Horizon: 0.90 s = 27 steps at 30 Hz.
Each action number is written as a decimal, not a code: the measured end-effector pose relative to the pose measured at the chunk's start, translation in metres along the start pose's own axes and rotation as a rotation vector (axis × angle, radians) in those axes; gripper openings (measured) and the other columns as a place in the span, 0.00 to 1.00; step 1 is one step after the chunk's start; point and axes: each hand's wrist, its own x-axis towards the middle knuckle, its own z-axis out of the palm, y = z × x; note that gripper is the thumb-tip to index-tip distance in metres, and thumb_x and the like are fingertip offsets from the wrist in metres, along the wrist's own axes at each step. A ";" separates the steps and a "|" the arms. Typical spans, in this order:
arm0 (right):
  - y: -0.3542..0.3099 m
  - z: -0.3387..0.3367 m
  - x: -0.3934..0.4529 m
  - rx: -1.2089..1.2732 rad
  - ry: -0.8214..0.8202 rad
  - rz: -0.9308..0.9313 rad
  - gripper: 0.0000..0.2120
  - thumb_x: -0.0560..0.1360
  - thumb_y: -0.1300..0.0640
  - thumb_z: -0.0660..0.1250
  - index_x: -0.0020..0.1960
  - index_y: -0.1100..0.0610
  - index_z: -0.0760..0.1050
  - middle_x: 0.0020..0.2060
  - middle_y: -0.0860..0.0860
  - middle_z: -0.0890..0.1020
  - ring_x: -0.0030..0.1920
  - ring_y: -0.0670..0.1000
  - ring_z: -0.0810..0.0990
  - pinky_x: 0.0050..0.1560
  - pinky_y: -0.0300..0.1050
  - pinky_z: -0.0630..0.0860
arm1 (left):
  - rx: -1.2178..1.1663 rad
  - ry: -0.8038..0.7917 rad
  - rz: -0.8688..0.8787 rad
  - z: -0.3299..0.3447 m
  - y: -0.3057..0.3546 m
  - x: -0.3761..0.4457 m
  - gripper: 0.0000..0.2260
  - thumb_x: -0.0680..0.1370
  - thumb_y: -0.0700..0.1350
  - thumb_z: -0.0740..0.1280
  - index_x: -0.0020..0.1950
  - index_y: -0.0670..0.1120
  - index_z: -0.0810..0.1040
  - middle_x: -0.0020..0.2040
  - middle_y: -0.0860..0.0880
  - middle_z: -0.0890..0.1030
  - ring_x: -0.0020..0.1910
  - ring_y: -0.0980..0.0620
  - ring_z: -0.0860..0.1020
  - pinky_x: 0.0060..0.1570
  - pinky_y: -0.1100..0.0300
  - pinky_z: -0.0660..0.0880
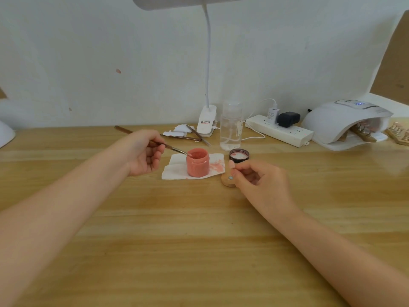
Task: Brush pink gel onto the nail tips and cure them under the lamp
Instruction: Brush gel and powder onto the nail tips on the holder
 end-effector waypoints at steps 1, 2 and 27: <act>0.001 0.000 0.000 -0.001 0.001 -0.006 0.02 0.73 0.56 0.71 0.43 0.53 0.83 0.30 0.40 0.81 0.33 0.38 0.77 0.50 0.42 0.73 | -0.009 0.004 -0.004 -0.003 -0.001 0.000 0.06 0.75 0.40 0.62 0.38 0.43 0.72 0.23 0.51 0.74 0.18 0.56 0.69 0.23 0.69 0.68; 0.001 0.001 0.001 0.001 0.000 -0.011 0.02 0.73 0.56 0.71 0.43 0.54 0.83 0.30 0.41 0.81 0.32 0.37 0.76 0.45 0.36 0.72 | -0.021 0.007 -0.007 -0.006 -0.001 0.001 0.06 0.75 0.40 0.62 0.38 0.43 0.72 0.23 0.51 0.74 0.19 0.55 0.69 0.23 0.69 0.68; -0.001 0.000 0.000 0.027 -0.016 0.005 0.03 0.74 0.56 0.71 0.44 0.54 0.83 0.31 0.42 0.82 0.33 0.38 0.77 0.50 0.43 0.75 | -0.193 -0.036 -0.022 -0.009 -0.005 0.001 0.04 0.75 0.40 0.62 0.40 0.44 0.72 0.24 0.51 0.74 0.20 0.55 0.70 0.24 0.69 0.68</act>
